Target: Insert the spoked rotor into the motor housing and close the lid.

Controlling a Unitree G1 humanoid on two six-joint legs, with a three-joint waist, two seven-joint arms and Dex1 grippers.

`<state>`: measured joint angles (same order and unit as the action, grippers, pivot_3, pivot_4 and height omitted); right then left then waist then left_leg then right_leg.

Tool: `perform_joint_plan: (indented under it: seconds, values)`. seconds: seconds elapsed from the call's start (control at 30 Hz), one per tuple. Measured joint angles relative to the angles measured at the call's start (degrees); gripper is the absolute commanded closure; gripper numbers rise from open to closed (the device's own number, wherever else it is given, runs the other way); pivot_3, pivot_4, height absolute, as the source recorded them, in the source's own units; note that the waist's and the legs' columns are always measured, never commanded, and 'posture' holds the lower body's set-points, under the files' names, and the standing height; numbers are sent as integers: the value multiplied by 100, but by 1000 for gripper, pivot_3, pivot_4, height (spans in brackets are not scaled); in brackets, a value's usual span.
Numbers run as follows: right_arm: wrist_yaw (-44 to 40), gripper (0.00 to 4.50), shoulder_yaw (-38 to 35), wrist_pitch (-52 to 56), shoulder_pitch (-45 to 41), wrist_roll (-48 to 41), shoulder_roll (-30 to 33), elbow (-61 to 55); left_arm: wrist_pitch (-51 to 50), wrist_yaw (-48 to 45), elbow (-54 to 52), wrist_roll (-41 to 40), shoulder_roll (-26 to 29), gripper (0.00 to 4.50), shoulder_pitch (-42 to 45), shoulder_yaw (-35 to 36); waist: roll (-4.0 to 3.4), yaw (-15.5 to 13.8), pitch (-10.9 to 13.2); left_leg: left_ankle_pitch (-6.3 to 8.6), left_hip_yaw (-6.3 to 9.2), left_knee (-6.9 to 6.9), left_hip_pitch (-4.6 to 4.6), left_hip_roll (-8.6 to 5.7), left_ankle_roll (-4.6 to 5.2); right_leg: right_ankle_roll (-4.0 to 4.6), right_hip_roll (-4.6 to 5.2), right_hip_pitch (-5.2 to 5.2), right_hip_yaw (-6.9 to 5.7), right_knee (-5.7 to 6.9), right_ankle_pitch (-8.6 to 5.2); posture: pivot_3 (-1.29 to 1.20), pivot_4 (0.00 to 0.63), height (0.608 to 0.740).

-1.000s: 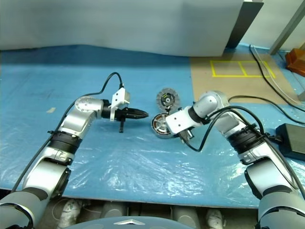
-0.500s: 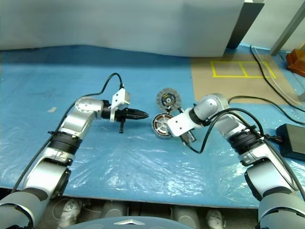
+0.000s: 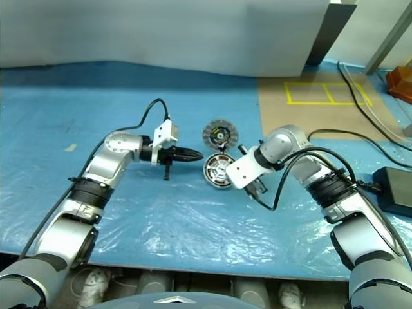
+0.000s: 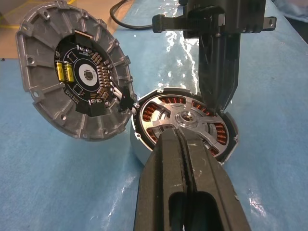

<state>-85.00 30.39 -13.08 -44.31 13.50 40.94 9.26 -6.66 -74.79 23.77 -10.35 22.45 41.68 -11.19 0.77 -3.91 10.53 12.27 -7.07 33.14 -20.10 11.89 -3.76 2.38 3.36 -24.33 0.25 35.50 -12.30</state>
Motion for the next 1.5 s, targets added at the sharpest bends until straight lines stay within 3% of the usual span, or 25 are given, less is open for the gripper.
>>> perform_joint_plan:
  seconds: [0.43, 0.6, 0.8, 0.93, 1.17, 1.33, 1.5]
  values:
    - [-339, 4482, 4, 821, 239, -430, -4, -587, -250, -95, 64, -98, 214, 4500, 0, 70, 0, -2, 0, 0, 1, -11, 1, 2, 0, 3, 0, -1, -9, -4, -2, 0, 150, 740]
    - [-384, 2912, 11, 951, 260, -609, 71, -769, -252, -99, 64, -99, 203, 4500, -1, 69, 0, -2, 0, 0, 1, -11, 1, 2, -1, 3, 0, -2, -8, -4, -2, 0, 150, 740]
    - [-410, 2912, -11, 1589, 378, -1082, 290, -1342, -1014, -478, -75, -642, 419, 4500, -4, 230, -1, 2, 0, 0, 0, -11, 1, 3, -2, 3, -1, -3, -7, -2, -2, 0, 150, 740]
    - [-394, 2912, -469, 2643, 540, -1834, 456, -1747, -968, -472, 76, -648, 715, 4500, 18, 438, -2, -9, 1, 0, 1, -12, 3, 1, -2, 3, 0, -3, -5, -8, -2, 0, 150, 740]
    - [521, 2912, -1723, 4630, 1252, -2971, 499, -2652, -635, 273, 1857, -626, 276, 4500, 1027, 925, -2, -174, 1, -3, 3, -5, -3, -1, -5, 1, 1, -1, -6, -21, -1, 0, 150, 740]
    - [1604, 2912, -2486, 5585, 2505, -3382, 482, -3465, -310, 767, 3679, -502, -318, 4500, 2158, 1207, -1, -247, 0, -3, 5, -21, -11, -6, -7, -24, 0, 8, -7, -62, 13, 0, 150, 740]
    - [2627, 2912, -3335, 6543, 3322, -4027, -19, -4034, 160, 1132, 4761, -154, -989, 4500, 2411, 1221, 0, -212, 1, 7, 11, -32, -32, -10, -26, -47, 0, 12, -8, -76, 27, 0, 150, 740]
